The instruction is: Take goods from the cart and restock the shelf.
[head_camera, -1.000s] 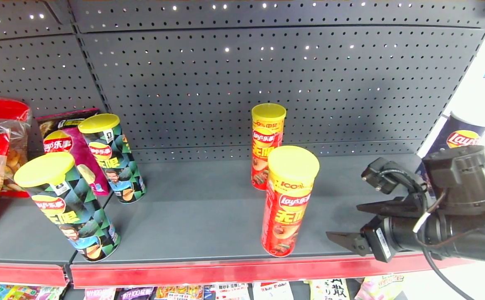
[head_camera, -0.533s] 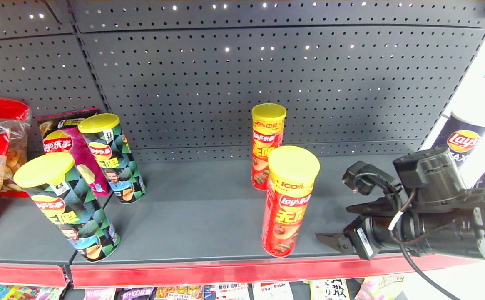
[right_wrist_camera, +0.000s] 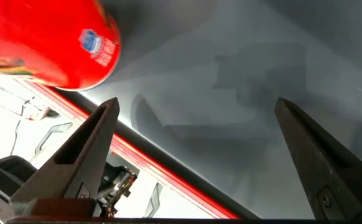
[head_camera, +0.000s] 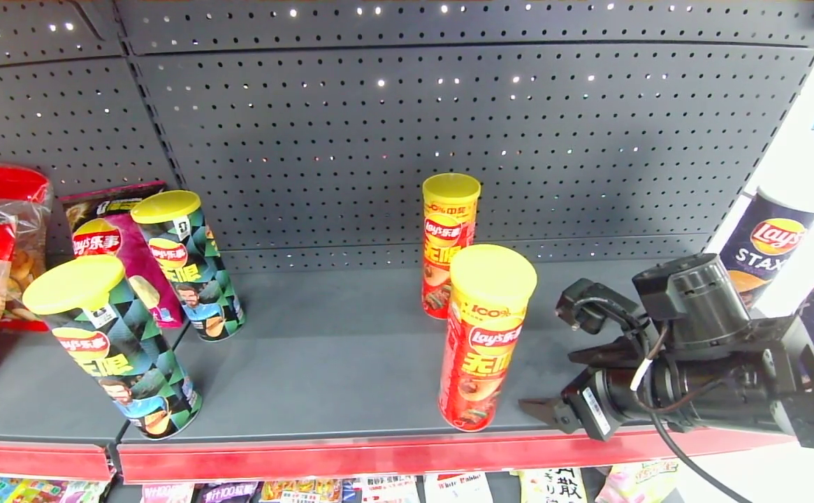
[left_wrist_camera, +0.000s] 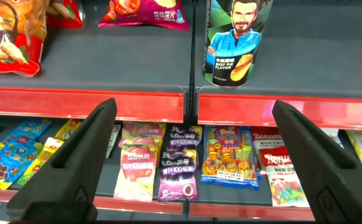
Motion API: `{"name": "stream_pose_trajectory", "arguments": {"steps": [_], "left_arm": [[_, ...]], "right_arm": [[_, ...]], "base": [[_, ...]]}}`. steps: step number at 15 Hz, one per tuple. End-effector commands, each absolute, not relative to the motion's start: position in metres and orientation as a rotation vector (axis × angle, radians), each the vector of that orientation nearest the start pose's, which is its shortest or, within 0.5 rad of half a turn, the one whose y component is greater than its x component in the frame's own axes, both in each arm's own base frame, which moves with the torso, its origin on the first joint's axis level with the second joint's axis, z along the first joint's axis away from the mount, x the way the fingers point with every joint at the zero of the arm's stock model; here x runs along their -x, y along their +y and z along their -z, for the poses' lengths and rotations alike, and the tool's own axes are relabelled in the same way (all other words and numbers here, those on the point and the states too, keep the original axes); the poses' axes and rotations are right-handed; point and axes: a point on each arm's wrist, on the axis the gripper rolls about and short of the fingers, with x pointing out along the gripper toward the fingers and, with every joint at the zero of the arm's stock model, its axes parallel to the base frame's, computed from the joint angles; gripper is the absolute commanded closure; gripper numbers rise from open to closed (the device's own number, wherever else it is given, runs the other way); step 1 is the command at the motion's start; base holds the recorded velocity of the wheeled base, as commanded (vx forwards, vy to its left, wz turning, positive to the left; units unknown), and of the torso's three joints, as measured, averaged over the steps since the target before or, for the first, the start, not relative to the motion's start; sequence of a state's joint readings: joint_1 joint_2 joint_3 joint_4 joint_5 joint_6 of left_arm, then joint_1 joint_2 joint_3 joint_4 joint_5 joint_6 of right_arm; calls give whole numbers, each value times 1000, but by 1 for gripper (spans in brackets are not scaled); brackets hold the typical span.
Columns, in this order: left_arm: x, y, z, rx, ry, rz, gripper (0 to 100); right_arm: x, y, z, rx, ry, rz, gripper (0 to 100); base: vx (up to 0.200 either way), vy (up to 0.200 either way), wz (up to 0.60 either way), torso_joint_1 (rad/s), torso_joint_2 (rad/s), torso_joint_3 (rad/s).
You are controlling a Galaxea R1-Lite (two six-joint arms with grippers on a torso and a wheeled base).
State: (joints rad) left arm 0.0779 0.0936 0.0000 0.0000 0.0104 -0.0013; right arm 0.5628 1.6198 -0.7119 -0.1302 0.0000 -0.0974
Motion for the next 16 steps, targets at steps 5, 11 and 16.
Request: {"name": "stream_pose_trajectory", "arguments": {"steps": [5,11,16], "left_arm": [[16,-1,-77,5,95,-89,0],[16,-1,-77,5,95,-89,0],[16,-1,-77,5,95,-89,0]], "right_arm": [[-220,148,-131,323,746,-600,0],[-223,153,-128,327,755,-605,0],[-227,154,-127,332,755,-596,0]], "base": [[0,0,0,0,0,0],[0,0,0,0,0,0],[0,0,0,0,0,0]]}}
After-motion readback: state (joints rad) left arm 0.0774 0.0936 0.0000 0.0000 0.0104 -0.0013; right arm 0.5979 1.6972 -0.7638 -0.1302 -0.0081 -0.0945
